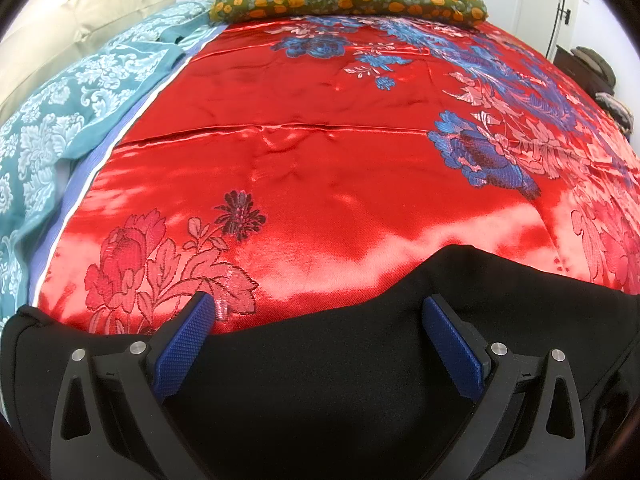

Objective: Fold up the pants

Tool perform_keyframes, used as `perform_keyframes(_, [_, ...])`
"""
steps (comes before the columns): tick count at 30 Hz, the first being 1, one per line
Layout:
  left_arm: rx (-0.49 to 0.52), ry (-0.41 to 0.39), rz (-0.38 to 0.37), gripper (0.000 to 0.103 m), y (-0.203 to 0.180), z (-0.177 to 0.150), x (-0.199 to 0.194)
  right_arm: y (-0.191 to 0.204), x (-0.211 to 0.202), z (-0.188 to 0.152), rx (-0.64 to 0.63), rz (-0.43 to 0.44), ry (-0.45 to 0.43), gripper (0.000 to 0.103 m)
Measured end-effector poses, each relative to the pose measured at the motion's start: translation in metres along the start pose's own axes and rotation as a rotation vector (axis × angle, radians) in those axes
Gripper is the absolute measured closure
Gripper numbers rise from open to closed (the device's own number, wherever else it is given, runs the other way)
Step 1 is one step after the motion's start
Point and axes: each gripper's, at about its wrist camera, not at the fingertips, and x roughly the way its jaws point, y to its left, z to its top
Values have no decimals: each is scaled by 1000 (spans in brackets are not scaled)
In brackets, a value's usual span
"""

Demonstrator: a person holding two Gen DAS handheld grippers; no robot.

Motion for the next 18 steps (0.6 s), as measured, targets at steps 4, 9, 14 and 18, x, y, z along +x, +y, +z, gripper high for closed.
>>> perform_keyframes(4, [0, 0, 0, 0, 0, 0, 0, 3, -8, -5, 17, 12, -26, 10])
perform_keyframes(9, [0, 0, 0, 0, 0, 0, 0, -2, -24, -21, 96, 79, -103, 10])
perform_keyframes(14, [0, 0, 0, 0, 0, 0, 0, -5, -48, -44, 93, 19, -130, 5])
perform_keyframes(18, [0, 0, 0, 0, 0, 0, 0, -10, -45, -44, 153, 44, -77, 5])
